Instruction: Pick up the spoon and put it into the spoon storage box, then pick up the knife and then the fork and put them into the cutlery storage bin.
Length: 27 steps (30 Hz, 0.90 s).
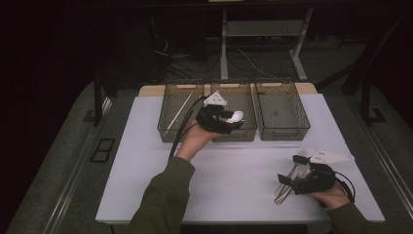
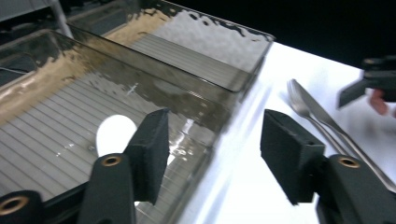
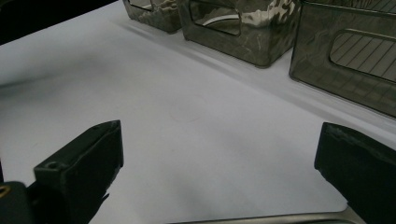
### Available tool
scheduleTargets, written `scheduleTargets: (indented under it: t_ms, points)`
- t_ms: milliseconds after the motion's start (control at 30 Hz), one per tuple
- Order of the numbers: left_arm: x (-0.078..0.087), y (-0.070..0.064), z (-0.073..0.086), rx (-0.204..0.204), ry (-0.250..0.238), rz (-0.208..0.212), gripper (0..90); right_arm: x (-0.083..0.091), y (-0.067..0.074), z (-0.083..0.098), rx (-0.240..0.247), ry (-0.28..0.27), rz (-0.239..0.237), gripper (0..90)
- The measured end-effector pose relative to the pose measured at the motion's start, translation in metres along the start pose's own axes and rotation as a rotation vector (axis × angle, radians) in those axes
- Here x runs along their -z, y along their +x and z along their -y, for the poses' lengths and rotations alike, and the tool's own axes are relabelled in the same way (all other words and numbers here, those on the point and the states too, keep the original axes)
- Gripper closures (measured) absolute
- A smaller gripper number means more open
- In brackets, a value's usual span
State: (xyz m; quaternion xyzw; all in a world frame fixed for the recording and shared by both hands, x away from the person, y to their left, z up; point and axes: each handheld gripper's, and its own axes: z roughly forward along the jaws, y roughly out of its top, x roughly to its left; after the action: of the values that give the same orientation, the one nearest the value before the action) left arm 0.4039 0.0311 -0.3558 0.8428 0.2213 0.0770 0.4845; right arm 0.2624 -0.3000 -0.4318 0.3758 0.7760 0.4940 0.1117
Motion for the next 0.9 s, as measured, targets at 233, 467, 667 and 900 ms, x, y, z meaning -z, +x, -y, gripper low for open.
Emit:
scheduleTargets:
  t_ms: [233,467,667,900]
  points:
    - [0.018,-0.016,0.016,-0.026,-0.007,0.007,35.0,0.000,0.000,0.000,-0.001,0.004,0.003,1.4]
    - [0.037,-0.027,0.032,-0.026,-0.014,-0.002,34.5,0.000,0.000,0.000,-0.004,0.007,0.007,1.4]
    - [0.055,-0.035,0.045,-0.019,-0.028,-0.013,33.7,0.000,-0.001,0.000,-0.002,0.007,0.012,1.4]
    - [0.071,-0.039,0.065,-0.001,-0.021,-0.033,29.9,-0.001,-0.001,0.000,-0.001,0.007,0.014,1.4]
